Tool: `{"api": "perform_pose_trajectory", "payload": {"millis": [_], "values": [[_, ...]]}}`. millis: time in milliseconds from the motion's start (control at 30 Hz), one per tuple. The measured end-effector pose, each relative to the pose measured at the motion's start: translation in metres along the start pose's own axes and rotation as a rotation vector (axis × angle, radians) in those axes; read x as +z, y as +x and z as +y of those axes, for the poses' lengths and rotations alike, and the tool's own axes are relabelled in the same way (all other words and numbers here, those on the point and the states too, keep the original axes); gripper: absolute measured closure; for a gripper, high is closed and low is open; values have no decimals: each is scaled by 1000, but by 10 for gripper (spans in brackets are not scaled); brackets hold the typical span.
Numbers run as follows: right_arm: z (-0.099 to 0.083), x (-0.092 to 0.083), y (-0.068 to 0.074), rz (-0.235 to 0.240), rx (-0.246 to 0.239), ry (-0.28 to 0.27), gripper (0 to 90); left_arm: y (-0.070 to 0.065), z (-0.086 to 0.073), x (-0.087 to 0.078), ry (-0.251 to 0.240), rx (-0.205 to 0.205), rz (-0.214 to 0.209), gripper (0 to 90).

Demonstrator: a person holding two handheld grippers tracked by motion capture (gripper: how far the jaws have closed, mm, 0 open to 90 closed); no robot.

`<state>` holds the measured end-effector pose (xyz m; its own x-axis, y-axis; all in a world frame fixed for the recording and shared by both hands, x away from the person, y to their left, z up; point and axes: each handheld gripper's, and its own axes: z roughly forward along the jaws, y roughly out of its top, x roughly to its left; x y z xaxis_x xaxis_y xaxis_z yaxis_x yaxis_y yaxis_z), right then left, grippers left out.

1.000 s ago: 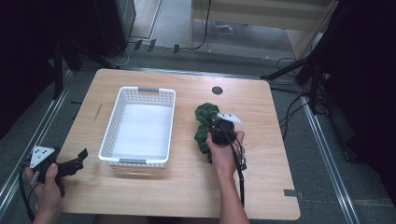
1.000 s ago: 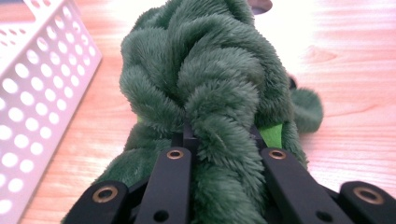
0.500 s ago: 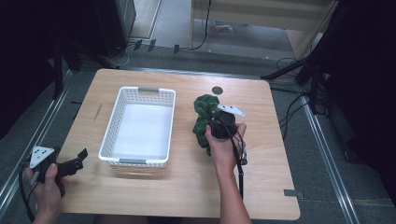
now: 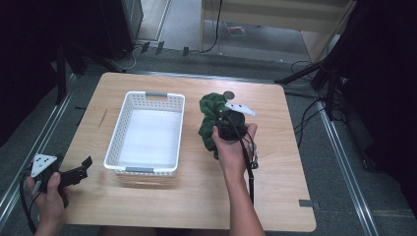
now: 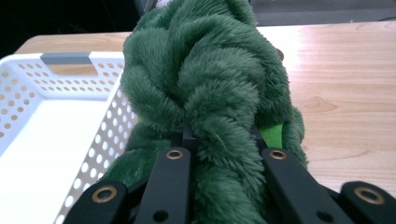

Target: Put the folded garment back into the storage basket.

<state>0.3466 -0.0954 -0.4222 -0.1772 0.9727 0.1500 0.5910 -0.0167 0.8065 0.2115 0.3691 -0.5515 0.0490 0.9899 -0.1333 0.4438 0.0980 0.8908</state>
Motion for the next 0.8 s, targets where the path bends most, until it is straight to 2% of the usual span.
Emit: {"api": "perform_pose_trajectory", "payload": {"millis": [467,800], "values": [[16,-8,24,28,-7,-15,803,0,0,0,0,-1,-1,2],[24,-6,44,57,-16,-14,803,0,0,0,2,-2,-2,2]]}}
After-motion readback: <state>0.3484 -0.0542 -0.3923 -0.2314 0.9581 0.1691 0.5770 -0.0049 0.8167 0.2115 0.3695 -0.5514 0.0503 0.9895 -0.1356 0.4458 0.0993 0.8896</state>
